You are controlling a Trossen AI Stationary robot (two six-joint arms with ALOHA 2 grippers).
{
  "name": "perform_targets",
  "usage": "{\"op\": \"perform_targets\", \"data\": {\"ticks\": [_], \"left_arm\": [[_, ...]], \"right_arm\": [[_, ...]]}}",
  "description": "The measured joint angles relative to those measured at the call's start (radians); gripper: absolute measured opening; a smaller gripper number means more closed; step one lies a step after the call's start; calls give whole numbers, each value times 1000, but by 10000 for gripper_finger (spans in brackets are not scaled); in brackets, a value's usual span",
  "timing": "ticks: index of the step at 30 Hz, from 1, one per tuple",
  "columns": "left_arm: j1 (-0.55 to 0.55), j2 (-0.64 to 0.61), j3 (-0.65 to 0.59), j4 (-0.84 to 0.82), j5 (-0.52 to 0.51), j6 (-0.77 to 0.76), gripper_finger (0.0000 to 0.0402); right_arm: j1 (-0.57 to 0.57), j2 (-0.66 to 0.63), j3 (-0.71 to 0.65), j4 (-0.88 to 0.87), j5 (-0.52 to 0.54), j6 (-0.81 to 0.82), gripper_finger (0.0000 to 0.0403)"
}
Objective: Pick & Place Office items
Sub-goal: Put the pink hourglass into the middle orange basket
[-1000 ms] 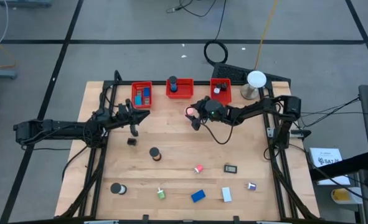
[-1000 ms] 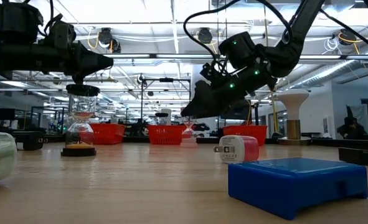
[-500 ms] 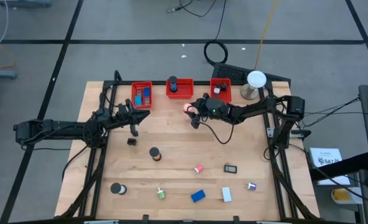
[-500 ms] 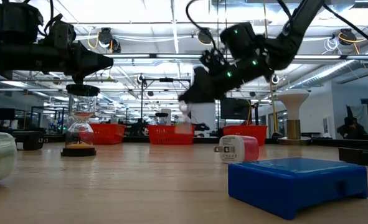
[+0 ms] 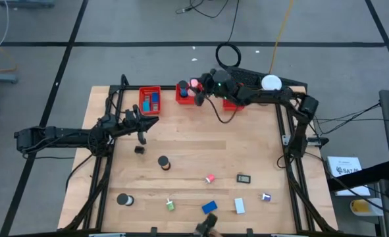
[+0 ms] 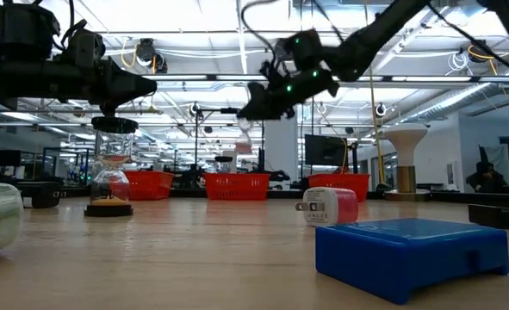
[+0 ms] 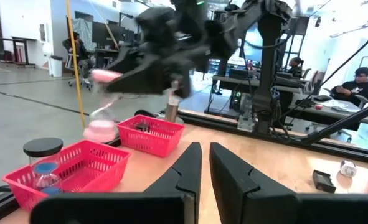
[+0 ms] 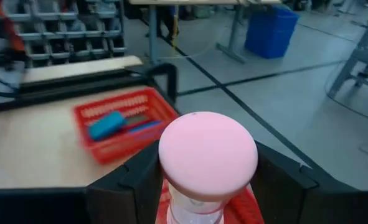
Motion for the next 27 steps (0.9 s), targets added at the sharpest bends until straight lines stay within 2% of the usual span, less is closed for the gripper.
{"op": "perform_targets", "data": {"ticks": [9,20,27], "left_arm": [[0,0,0,0,0,0,37],[0,0,0,0,0,0,37],[0,0,0,1,-1,0,37]], "right_arm": [[-73,131,3,67,-78,13,191],[-121,142,4,52,-110,-5,191],[-135,196,2,85,-134,-31,193]]}}
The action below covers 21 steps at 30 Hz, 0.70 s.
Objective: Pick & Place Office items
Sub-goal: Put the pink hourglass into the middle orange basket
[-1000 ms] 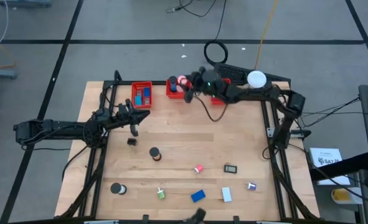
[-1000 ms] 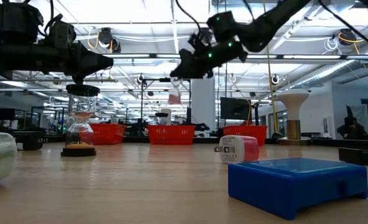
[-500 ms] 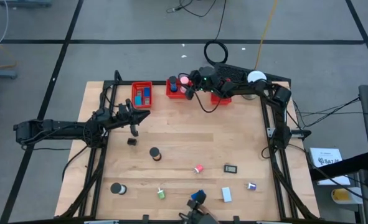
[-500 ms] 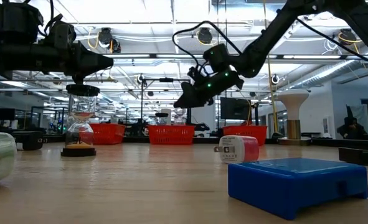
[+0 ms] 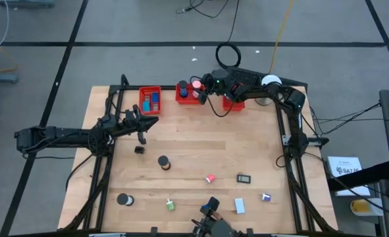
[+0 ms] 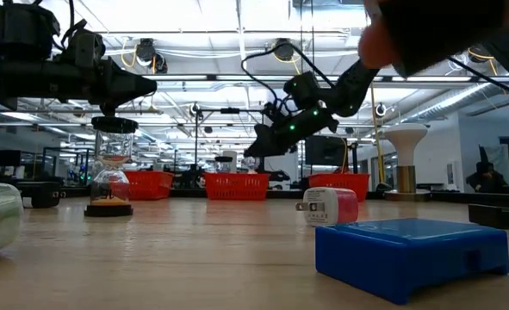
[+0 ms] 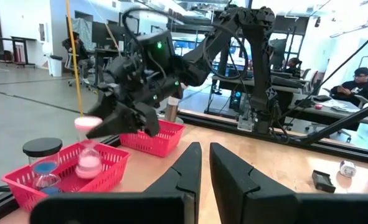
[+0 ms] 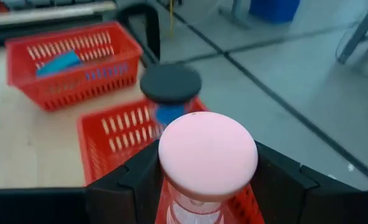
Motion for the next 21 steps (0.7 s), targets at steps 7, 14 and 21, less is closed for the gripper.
{"op": "perform_targets", "data": {"ticks": [7,14,21], "left_arm": [[0,0,0,0,0,0,37],[0,0,0,0,0,0,37],[0,0,0,0,0,0,37]], "right_arm": [[-6,17,0,2,-1,-23,195],[-8,19,1,-1,1,-20,202],[-7,17,1,6,6,-17,235]]}}
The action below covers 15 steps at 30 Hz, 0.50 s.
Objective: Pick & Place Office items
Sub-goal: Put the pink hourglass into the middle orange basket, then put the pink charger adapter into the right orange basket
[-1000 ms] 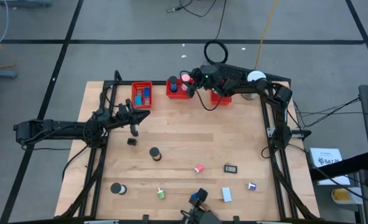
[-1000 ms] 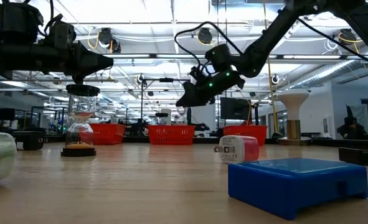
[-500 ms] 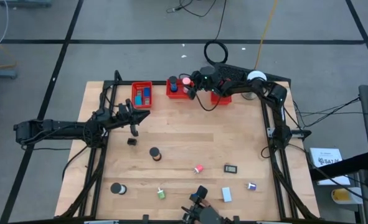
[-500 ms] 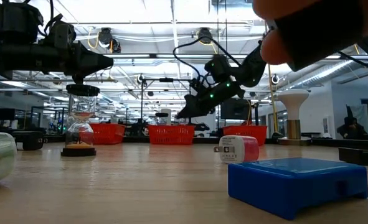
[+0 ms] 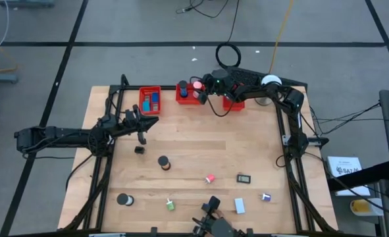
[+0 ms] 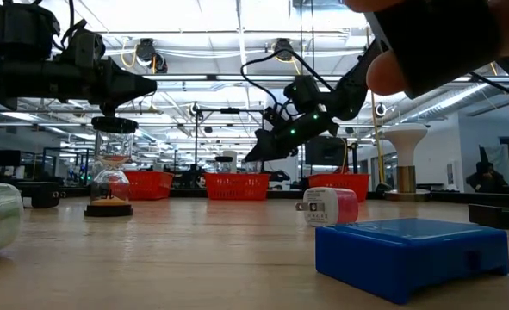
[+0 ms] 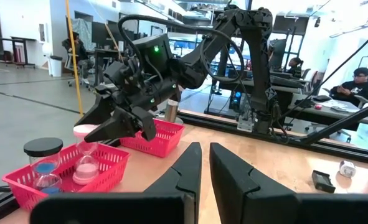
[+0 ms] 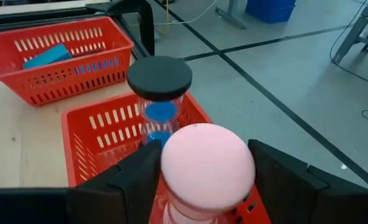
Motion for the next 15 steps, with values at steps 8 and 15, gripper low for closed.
{"op": "perform_targets", "data": {"ticks": [8,15], "left_arm": [[0,0,0,0,0,0,37],[0,0,0,0,0,0,37]], "right_arm": [[14,-24,-1,3,71,-20,268],[81,-208,-24,-113,158,-41,239]]}}
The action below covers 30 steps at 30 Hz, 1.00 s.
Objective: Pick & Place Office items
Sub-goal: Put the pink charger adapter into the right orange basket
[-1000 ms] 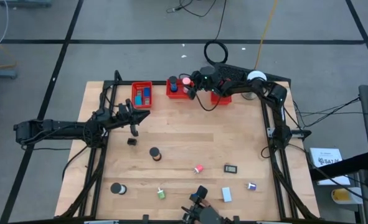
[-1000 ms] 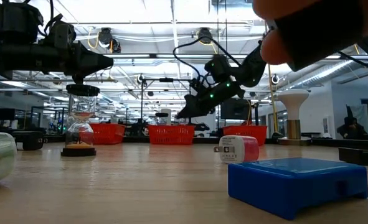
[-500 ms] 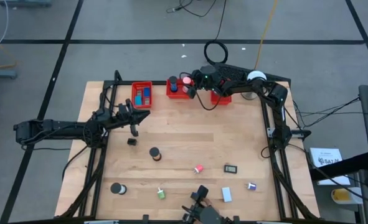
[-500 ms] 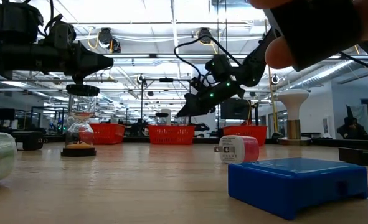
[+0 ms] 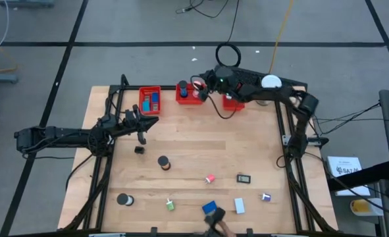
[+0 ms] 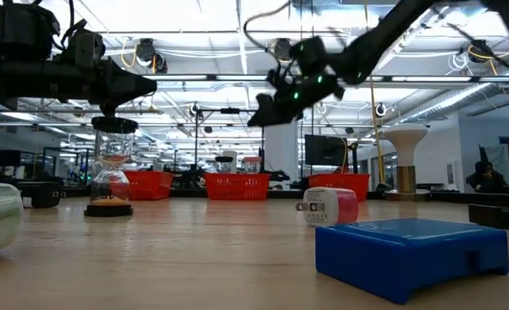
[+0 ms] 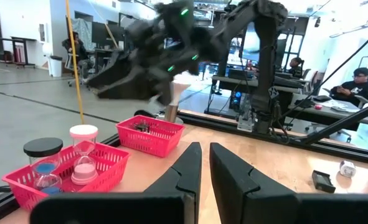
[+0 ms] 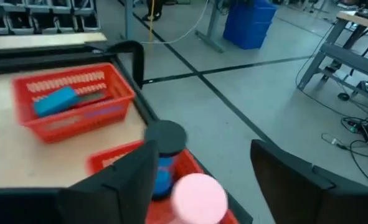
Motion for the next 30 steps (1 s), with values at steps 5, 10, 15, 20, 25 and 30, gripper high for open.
{"op": "perform_targets", "data": {"ticks": [5,10,15,20,25,30], "left_arm": [[0,0,0,0,0,0,37],[0,0,0,0,0,-2,37],[0,0,0,0,21,-28,37],[0,0,0,0,62,-151,37],[0,0,3,8,80,-221,37],[-10,0,27,-56,125,-217,36]], "right_arm": [[90,-177,-142,-116,55,-15,168],[200,-373,-357,-188,54,83,75],[326,-533,-558,-200,98,203,6],[447,-612,-679,-200,242,287,18],[506,-636,-724,-197,263,329,8],[545,-639,-727,-197,260,309,3]]}}
